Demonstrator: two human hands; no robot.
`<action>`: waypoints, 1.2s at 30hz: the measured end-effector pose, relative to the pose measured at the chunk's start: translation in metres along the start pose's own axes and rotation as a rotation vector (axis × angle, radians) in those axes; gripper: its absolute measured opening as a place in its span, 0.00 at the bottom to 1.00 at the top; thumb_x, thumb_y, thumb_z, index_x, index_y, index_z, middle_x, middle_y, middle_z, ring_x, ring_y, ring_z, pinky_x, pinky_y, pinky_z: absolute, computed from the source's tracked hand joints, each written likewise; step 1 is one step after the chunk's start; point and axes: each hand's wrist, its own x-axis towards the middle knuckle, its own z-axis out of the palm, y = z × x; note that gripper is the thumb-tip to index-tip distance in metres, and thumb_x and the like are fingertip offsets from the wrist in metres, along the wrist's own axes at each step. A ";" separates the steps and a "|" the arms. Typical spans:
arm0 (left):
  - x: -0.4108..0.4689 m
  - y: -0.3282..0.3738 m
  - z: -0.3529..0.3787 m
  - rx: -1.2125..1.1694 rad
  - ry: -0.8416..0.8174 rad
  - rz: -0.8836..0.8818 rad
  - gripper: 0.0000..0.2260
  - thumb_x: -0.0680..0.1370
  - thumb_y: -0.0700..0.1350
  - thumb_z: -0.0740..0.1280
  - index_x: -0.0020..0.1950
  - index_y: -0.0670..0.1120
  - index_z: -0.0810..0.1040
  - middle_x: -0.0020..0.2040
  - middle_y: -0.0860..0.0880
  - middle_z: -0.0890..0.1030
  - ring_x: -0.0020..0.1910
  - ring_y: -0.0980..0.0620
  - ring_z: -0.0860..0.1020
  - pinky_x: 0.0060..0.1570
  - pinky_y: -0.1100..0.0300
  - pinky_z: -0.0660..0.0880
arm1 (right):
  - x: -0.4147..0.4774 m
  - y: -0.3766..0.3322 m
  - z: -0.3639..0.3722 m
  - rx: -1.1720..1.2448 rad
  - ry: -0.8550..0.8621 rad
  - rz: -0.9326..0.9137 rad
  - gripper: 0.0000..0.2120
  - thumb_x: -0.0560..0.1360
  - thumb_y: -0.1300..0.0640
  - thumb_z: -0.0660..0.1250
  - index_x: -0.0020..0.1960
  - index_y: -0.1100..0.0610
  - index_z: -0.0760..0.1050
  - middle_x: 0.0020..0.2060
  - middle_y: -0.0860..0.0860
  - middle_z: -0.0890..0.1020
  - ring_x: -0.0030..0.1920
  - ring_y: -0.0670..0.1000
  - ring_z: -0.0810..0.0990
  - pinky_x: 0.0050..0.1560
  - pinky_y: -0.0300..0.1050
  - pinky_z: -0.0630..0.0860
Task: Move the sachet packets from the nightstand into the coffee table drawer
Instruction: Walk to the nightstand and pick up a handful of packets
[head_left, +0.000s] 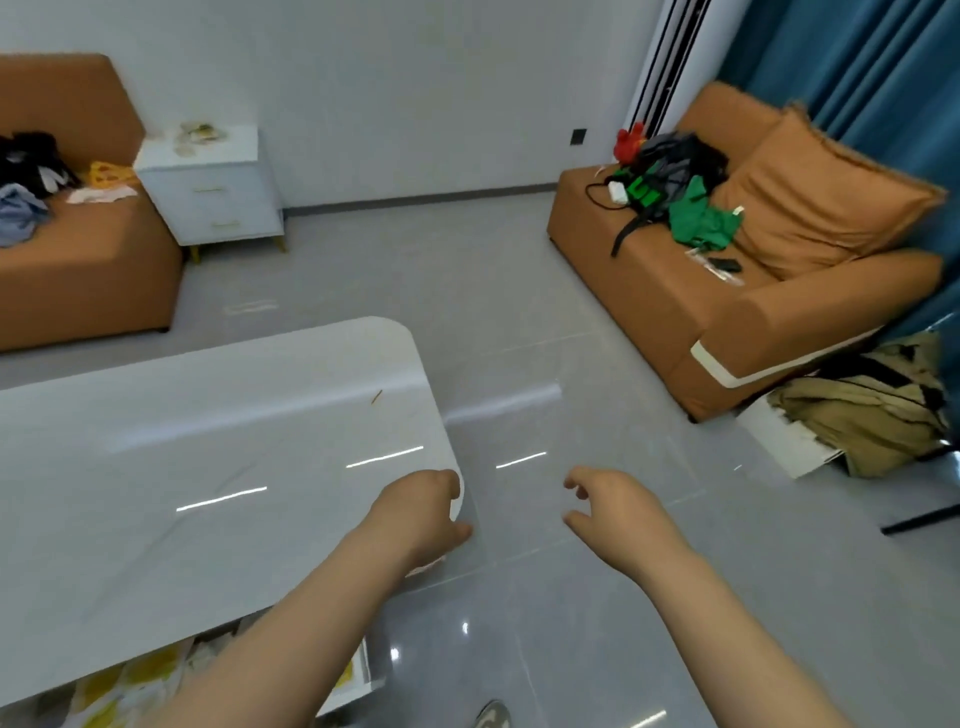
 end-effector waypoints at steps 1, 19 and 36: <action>0.006 0.017 -0.003 0.005 0.010 0.021 0.21 0.75 0.55 0.66 0.66 0.49 0.71 0.62 0.51 0.76 0.61 0.50 0.74 0.57 0.60 0.71 | 0.000 0.014 -0.011 0.018 0.022 0.019 0.20 0.77 0.53 0.64 0.68 0.52 0.70 0.61 0.50 0.77 0.60 0.50 0.76 0.57 0.41 0.71; 0.201 0.200 -0.102 0.116 0.115 0.355 0.22 0.75 0.56 0.66 0.66 0.50 0.71 0.60 0.51 0.77 0.59 0.50 0.75 0.55 0.59 0.71 | 0.124 0.139 -0.170 0.230 0.336 0.192 0.19 0.76 0.53 0.66 0.66 0.52 0.71 0.58 0.48 0.77 0.58 0.48 0.75 0.54 0.41 0.72; 0.432 0.244 -0.246 0.160 0.211 0.333 0.22 0.76 0.55 0.65 0.67 0.50 0.69 0.62 0.52 0.75 0.60 0.50 0.75 0.56 0.59 0.72 | 0.362 0.165 -0.318 0.124 0.467 0.071 0.18 0.75 0.53 0.66 0.65 0.51 0.73 0.57 0.47 0.78 0.56 0.46 0.76 0.51 0.38 0.71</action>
